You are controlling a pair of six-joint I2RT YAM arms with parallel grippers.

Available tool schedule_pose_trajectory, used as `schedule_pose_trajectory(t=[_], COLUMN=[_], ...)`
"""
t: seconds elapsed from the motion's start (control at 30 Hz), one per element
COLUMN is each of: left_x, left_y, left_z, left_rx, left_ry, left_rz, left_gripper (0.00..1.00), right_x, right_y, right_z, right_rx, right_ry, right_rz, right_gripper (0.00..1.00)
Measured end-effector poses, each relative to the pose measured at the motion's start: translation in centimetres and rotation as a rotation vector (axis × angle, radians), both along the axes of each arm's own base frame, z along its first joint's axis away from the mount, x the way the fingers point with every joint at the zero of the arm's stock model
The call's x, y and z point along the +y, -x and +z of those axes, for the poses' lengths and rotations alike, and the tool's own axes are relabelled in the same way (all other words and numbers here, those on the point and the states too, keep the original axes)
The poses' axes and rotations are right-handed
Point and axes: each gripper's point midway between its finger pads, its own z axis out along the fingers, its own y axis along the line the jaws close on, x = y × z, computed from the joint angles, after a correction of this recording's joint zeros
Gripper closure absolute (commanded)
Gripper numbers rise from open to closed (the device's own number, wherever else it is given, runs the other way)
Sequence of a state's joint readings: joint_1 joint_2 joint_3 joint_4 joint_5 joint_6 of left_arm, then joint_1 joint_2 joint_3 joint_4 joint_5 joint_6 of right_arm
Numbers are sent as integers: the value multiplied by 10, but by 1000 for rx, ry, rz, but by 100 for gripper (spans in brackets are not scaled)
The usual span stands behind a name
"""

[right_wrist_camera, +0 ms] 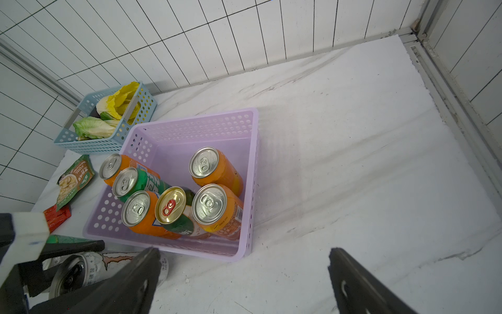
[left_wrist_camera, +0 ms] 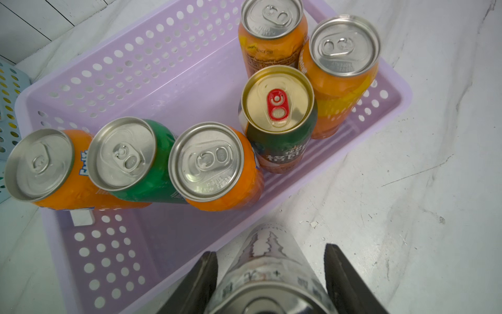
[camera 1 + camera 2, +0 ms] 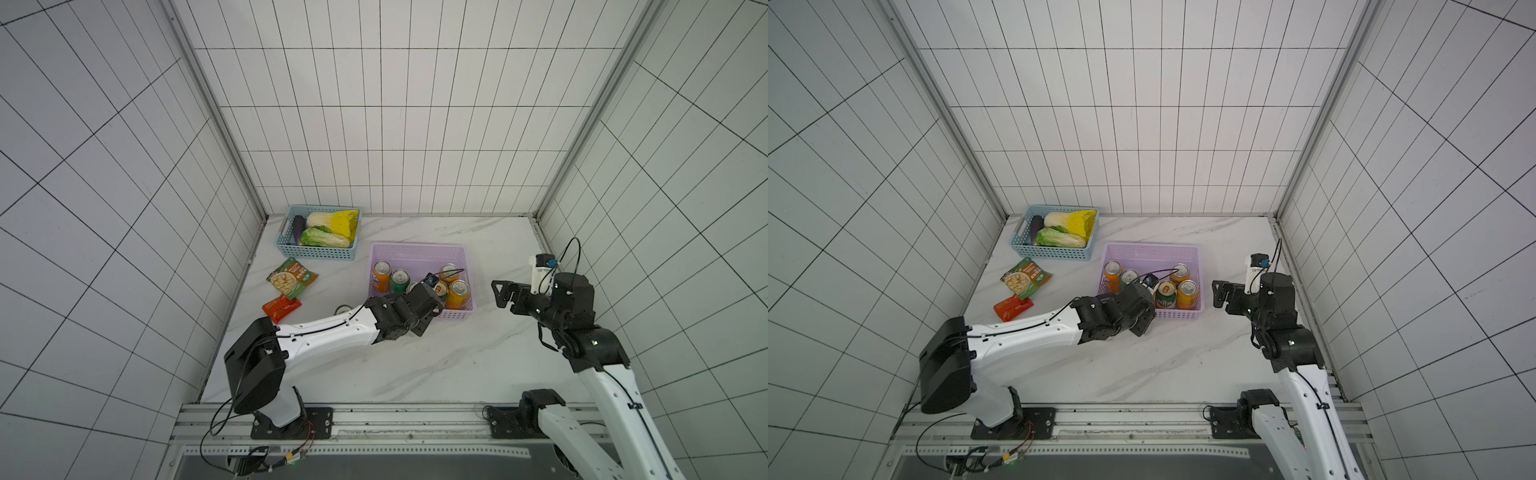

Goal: Take out the drinks from the basket
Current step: Place the drink at the center of the board.

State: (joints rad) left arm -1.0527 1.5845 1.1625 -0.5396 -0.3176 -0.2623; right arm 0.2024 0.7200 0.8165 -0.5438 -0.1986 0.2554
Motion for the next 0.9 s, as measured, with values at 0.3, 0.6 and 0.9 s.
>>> schedule_pose_trajectory(t=[0.3, 0.6, 0.9], left_x=[3, 4, 0], left_y=[-3, -8, -11], left_z=[-16, -16, -10], left_rx=[37, 42, 26], left_ry=[-5, 25, 51], left_rz=[21, 46, 48], left_gripper=[49, 35, 25], right_x=[0, 0, 0], right_y=[0, 0, -1], right_z=[0, 0, -2], right_rx=[0, 0, 9], right_ry=[0, 0, 2], right_rz=[0, 0, 0], right_gripper=[1, 0, 0])
